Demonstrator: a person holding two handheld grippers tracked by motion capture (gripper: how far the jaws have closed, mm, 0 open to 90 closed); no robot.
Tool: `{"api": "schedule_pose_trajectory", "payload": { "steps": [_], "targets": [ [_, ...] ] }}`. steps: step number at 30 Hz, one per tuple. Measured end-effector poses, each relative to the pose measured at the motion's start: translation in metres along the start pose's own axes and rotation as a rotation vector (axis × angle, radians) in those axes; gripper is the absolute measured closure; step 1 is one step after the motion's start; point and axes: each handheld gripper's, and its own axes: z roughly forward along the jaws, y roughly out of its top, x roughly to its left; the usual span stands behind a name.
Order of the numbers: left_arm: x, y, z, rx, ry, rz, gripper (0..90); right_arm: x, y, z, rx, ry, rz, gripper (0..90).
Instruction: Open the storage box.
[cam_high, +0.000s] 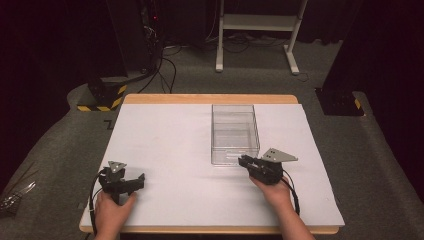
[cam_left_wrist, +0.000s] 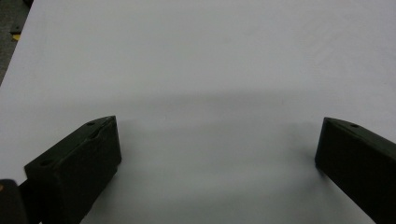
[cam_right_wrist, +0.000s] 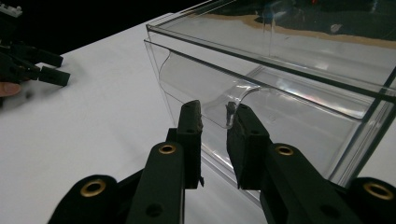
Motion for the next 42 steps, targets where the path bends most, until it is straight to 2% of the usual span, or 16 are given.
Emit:
{"api": "schedule_pose_trajectory", "payload": {
  "steps": [22, 35, 42],
  "targets": [
    [0.000, 0.000, 0.000, 0.000, 0.000, 0.000, 0.4, 0.013, -0.009, -0.017, 0.007, 0.034, -0.021, 78.3],
    [0.000, 0.000, 0.000, 0.000, 0.000, 0.000, 0.4, 0.023, -0.018, -0.030, 0.012, 0.087, -0.027, 80.3],
    [0.000, 0.000, 0.000, 0.000, 0.000, 0.001, 0.4, 0.030, -0.022, -0.035, 0.014, 0.097, -0.032, 80.8]
  ]
}}
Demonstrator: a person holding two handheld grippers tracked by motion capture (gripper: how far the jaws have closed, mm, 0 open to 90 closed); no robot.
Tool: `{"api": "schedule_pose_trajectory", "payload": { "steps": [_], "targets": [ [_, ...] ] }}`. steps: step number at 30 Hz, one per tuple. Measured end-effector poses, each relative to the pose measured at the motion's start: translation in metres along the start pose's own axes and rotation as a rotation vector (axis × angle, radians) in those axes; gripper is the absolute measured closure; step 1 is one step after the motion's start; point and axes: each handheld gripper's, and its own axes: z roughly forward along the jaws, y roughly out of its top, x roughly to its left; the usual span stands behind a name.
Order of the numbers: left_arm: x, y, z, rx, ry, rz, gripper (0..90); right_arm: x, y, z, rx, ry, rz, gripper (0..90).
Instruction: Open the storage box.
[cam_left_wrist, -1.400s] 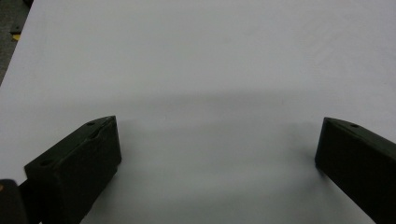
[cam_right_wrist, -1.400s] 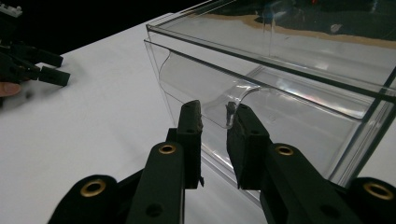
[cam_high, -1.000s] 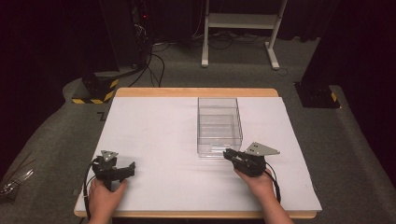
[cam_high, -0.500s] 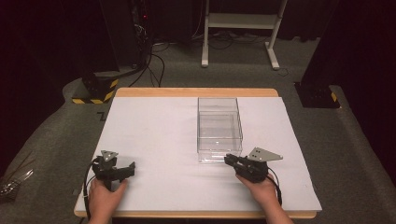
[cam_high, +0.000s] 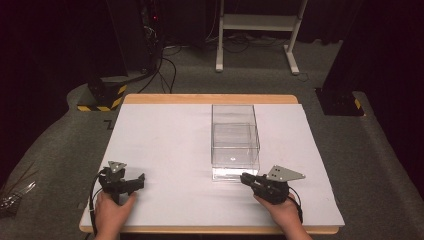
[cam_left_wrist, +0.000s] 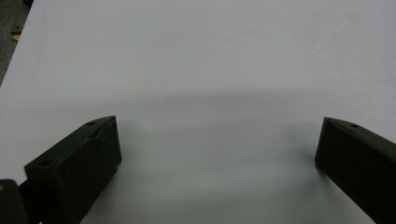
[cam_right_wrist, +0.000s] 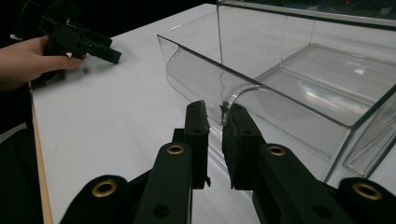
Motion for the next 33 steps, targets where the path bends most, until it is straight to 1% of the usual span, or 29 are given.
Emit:
{"api": "schedule_pose_trajectory", "payload": {
  "steps": [4, 8, 11, 17, 22, 33],
  "targets": [
    [0.000, 0.000, 0.000, 0.000, 0.000, 0.000, 0.4, 0.004, -0.002, -0.005, 0.003, 0.017, -0.006, 81.3],
    [0.000, 0.000, 0.000, 0.001, 0.000, 0.003, 0.4, 0.007, -0.004, -0.008, 0.005, 0.023, -0.014, 81.4],
    [0.000, 0.000, 0.000, 0.001, 0.000, 0.003, 0.4, 0.008, -0.006, -0.012, 0.002, 0.032, -0.010, 81.4],
    [0.000, 0.000, 0.000, 0.001, 0.000, 0.003, 0.4, 0.010, -0.009, -0.018, 0.002, 0.036, -0.010, 81.4],
    [0.000, 0.000, 0.000, 0.000, 0.001, 0.003, 0.5, 0.015, -0.012, -0.024, 0.005, 0.043, -0.019, 81.5],
    [0.000, 0.000, 0.000, 0.001, 0.000, 0.003, 0.4, 0.021, -0.017, -0.028, 0.012, 0.051, -0.026, 81.8]
  ]
}}
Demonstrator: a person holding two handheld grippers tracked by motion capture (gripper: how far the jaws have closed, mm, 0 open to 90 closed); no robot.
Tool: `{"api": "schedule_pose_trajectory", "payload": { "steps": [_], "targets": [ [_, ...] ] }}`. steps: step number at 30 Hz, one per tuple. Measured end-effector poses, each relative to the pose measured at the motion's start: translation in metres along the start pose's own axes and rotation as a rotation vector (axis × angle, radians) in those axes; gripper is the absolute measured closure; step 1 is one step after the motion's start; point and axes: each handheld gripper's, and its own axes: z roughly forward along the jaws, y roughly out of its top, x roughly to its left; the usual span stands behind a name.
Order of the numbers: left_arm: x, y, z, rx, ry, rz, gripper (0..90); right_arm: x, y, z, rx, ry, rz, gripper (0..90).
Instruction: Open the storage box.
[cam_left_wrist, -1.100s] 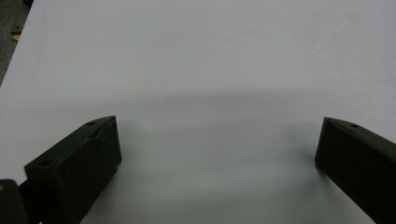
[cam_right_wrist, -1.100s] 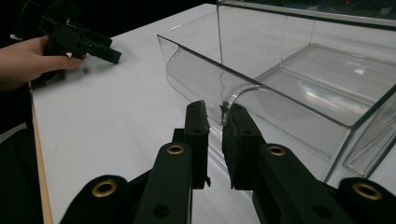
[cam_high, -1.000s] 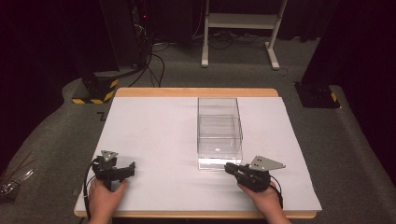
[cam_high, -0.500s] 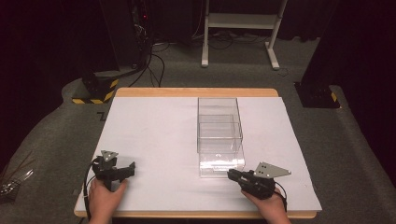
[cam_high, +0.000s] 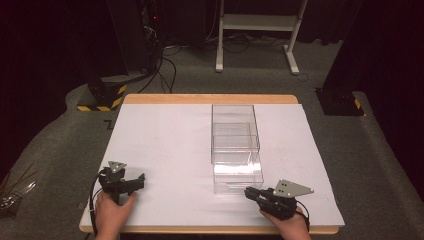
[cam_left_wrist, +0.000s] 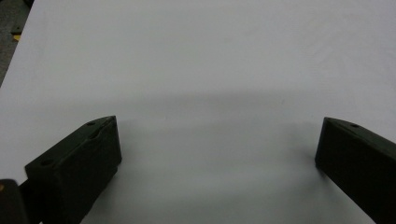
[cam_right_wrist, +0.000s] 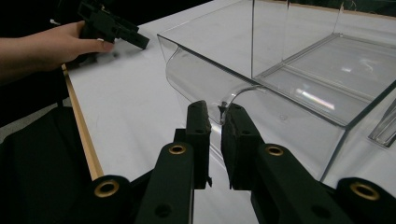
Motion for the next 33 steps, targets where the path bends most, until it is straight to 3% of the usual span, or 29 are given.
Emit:
{"api": "schedule_pose_trajectory", "payload": {
  "steps": [33],
  "targets": [
    [0.000, 0.000, 0.000, 0.000, 0.000, -0.003, 0.4, 0.011, -0.006, -0.006, 0.009, 0.022, -0.009, 82.6]
  ]
}}
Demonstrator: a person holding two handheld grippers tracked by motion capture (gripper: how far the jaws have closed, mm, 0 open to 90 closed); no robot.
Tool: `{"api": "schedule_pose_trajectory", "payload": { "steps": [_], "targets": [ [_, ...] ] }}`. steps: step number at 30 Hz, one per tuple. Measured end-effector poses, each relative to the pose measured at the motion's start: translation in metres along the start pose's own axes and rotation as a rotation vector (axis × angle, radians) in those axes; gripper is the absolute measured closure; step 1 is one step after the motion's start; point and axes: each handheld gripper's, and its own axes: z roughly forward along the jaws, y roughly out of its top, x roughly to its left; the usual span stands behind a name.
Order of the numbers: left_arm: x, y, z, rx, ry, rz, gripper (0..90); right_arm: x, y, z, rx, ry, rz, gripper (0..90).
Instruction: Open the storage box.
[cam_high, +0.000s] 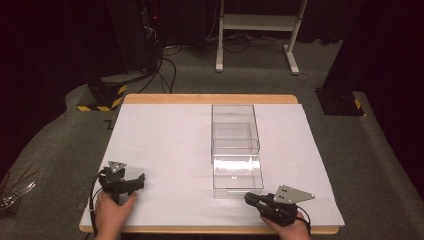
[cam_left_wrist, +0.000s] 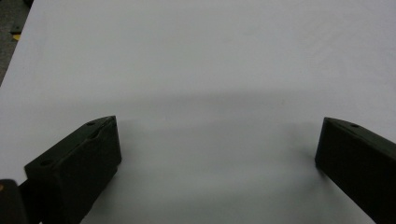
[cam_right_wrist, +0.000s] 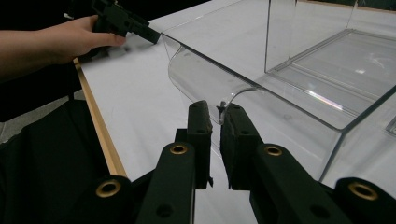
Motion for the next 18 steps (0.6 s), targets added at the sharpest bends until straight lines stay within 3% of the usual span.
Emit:
{"api": "schedule_pose_trajectory", "payload": {
  "steps": [13, 18],
  "targets": [
    [0.000, 0.000, 0.000, 0.000, 0.000, 0.000, 0.4, 0.003, 0.000, -0.002, 0.006, 0.009, -0.008, 82.0],
    [0.000, 0.000, 0.000, -0.001, 0.000, 0.000, 0.4, 0.001, 0.001, -0.013, -0.035, 0.000, 0.008, 78.6]
  ]
}}
